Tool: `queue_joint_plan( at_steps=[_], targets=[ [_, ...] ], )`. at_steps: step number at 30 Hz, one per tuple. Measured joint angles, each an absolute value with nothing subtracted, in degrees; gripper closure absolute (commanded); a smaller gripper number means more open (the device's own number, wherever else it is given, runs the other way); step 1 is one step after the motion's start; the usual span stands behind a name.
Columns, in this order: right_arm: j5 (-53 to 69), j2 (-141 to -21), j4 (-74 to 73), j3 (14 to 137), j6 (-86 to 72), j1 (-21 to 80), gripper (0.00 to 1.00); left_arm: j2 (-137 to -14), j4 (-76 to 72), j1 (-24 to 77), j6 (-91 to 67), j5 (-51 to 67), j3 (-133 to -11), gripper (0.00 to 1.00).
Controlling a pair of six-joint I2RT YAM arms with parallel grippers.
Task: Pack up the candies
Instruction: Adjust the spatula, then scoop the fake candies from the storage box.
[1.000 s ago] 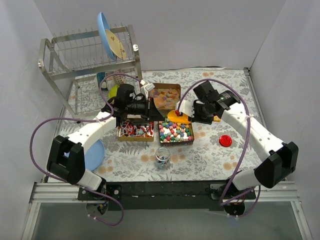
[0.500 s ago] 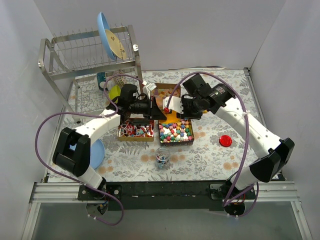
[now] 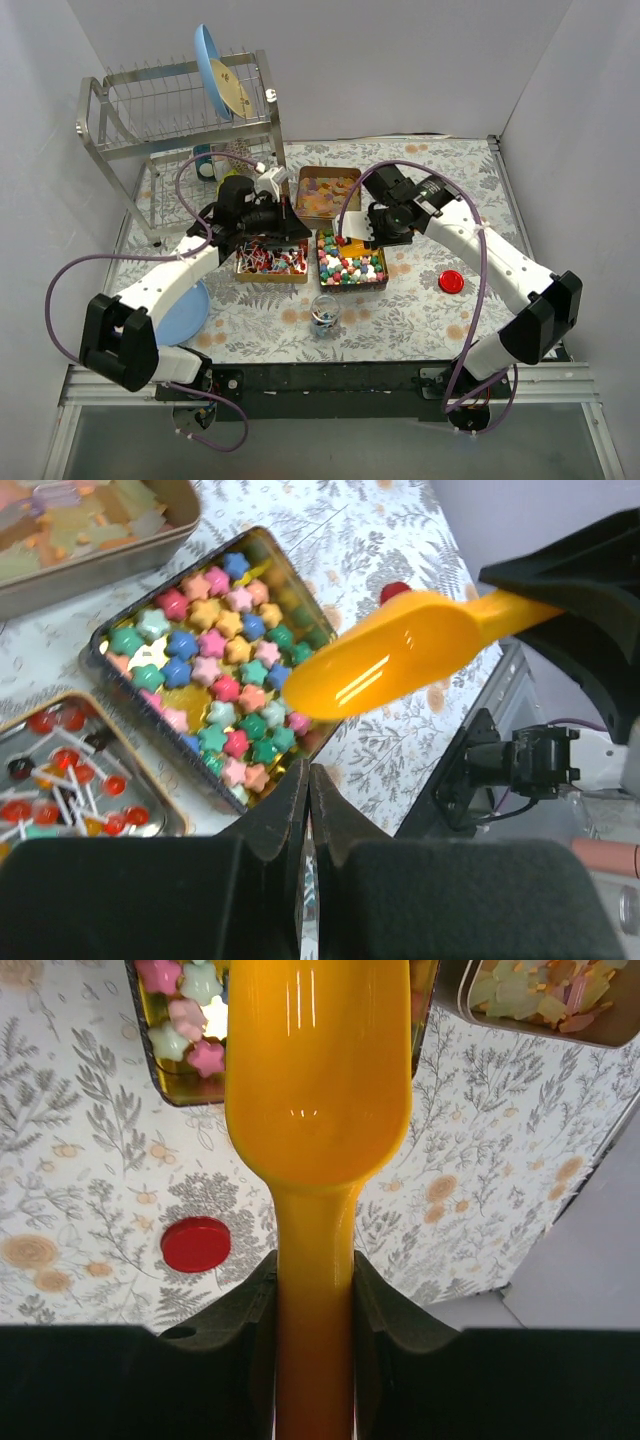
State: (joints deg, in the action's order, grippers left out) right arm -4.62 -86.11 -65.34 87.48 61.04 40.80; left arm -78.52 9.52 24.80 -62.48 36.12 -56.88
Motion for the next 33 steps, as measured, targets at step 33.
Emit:
queue_joint_plan(
  at_steps=[33],
  targets=[
    [-32.2, -103.7, -60.6, 86.1, 71.3, 45.1, 0.99, -87.9, -4.5, 26.3, -67.6, 39.7, -36.0, 1.0]
  ],
)
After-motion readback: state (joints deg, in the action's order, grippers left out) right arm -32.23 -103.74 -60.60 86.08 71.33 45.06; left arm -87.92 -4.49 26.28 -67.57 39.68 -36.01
